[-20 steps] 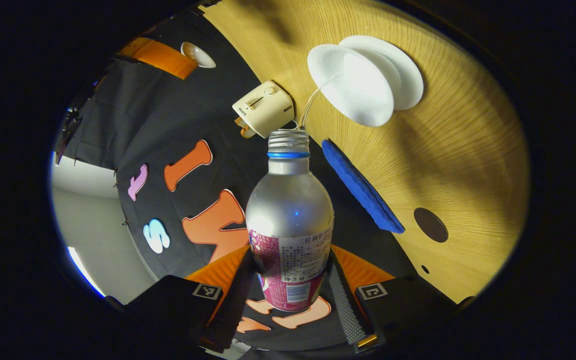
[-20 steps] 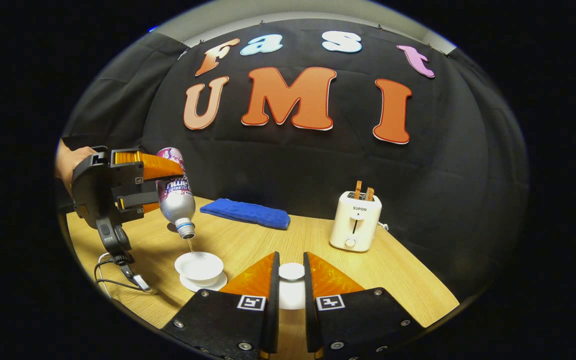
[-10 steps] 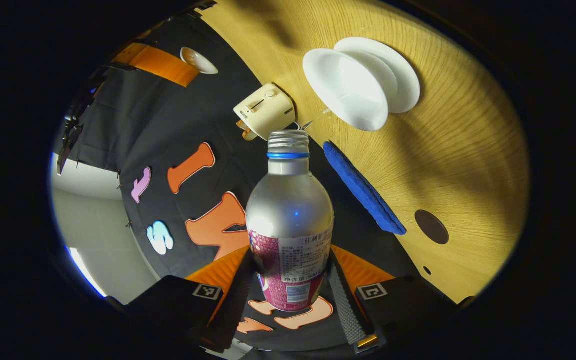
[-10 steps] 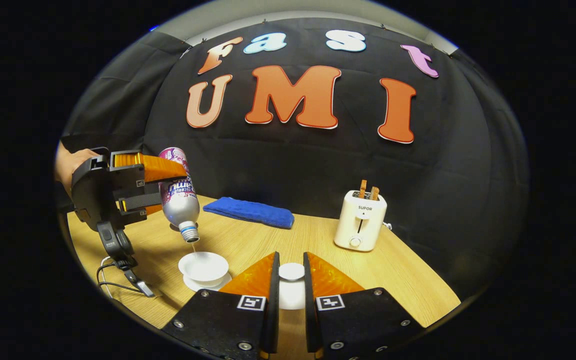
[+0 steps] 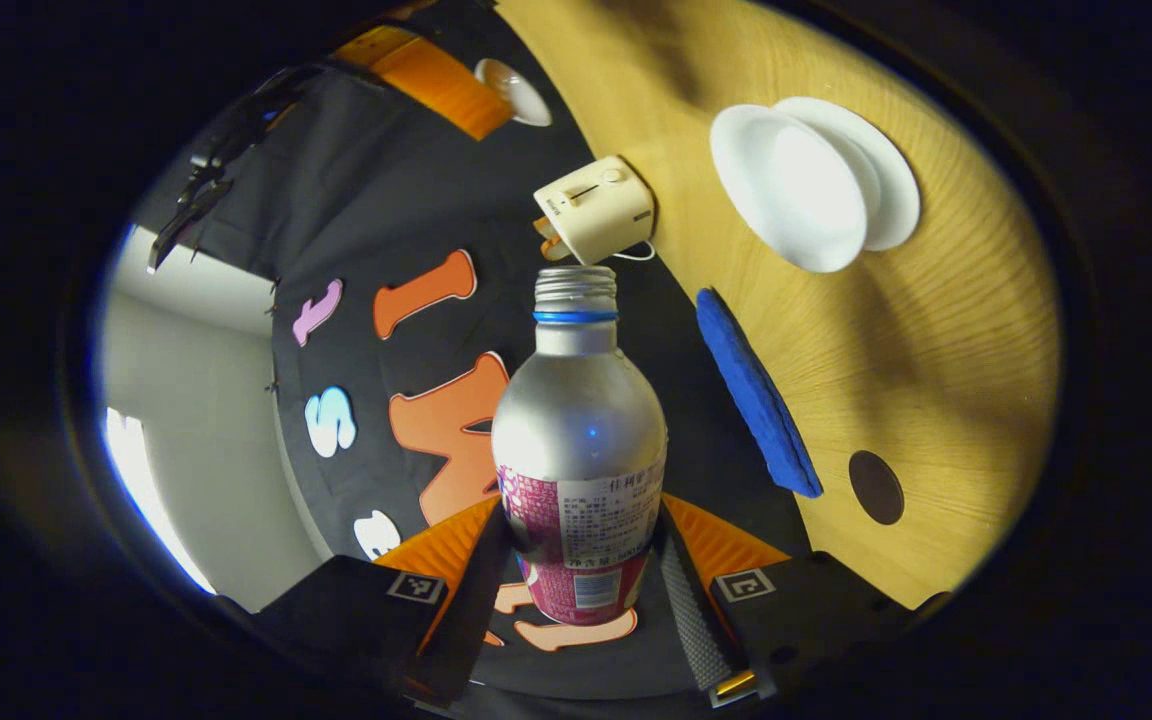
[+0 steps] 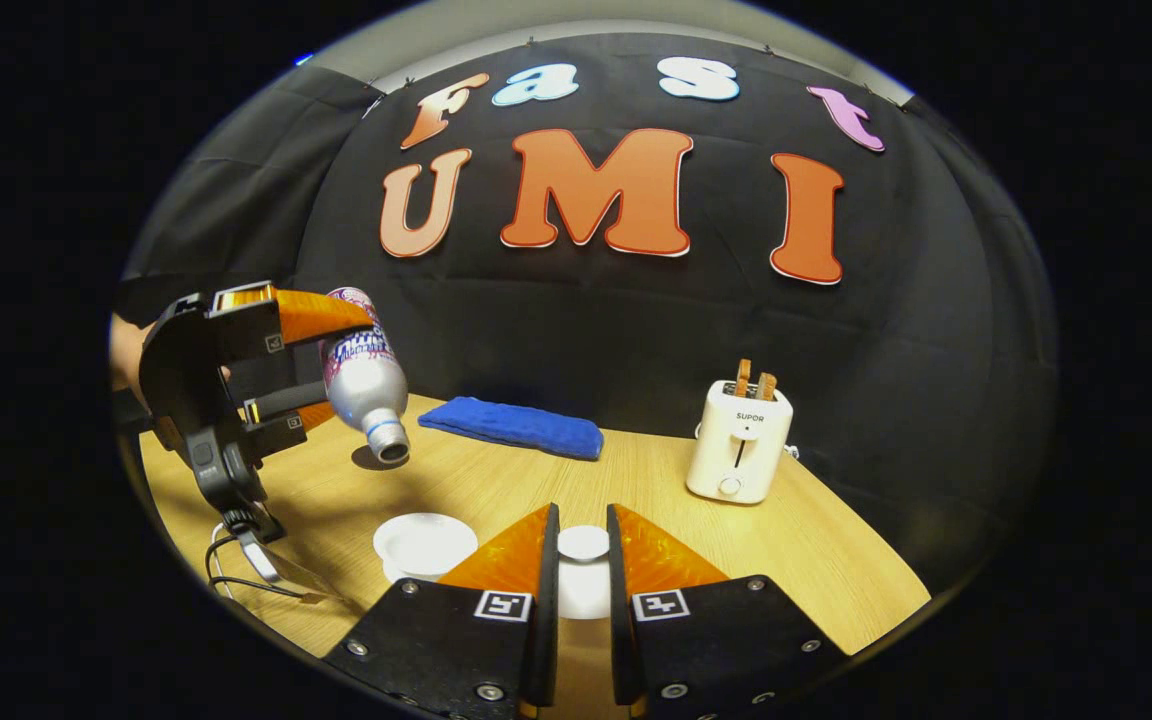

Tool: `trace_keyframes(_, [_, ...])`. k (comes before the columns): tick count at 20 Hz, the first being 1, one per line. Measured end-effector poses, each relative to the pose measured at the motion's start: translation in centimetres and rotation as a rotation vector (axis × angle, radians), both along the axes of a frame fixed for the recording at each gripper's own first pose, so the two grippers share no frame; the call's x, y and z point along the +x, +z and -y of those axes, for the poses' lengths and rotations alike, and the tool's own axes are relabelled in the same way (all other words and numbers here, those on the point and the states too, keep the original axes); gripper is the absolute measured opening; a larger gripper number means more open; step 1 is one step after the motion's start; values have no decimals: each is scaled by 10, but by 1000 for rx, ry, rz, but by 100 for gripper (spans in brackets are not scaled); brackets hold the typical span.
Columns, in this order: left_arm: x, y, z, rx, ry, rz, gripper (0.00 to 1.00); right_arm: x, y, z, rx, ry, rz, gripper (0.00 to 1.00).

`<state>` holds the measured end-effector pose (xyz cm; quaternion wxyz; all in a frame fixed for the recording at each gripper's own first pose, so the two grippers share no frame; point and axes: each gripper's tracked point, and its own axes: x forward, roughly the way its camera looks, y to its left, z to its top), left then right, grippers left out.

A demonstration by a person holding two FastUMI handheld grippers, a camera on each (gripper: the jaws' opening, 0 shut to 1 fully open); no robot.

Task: Open the teacup lid with one hand, grasp the water bottle and pour water into the teacup with the other hand; after pouring, place the water bottle on the coaster and then close the teacup lid.

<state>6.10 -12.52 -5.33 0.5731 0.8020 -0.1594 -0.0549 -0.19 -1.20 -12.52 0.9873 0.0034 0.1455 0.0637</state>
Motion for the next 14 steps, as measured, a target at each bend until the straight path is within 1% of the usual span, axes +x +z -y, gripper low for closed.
trace_keyframes(2, [2, 13, -11, -131, 11, 6, 86, 1, 2, -6, 4, 8, 1, 23])
trace_keyframes(3, [4, 20, -18, -208, 18, 5, 83, 2, 1, -9, 4, 12, 2, 23])
trace_keyframes(5, [7, 30, -29, -351, 29, 12, 86, 5, 3, -14, 8, 17, 1, 23])
trace_keyframes(6, [12, 34, -32, -417, 30, 18, 82, 7, 4, -18, 10, 19, 1, 23])
trace_keyframes(9, [28, 44, -34, -596, 27, 40, 82, 12, 8, -27, 10, 30, 6, 23])
trace_keyframes(11, [35, 46, -38, -748, 46, 31, 82, 15, 11, -34, 8, 38, 9, 23])
trace_keyframes(12, [38, 46, -40, -833, 64, 19, 78, 16, 13, -37, 7, 42, 11, 23])
trace_keyframes(13, [40, 47, -37, -918, 78, 1, 82, 19, 13, -40, 4, 44, 14, 23])
trace_keyframes(14, [44, 49, -37, -996, 97, -12, 82, 20, 14, -44, 2, 50, 14, 22])
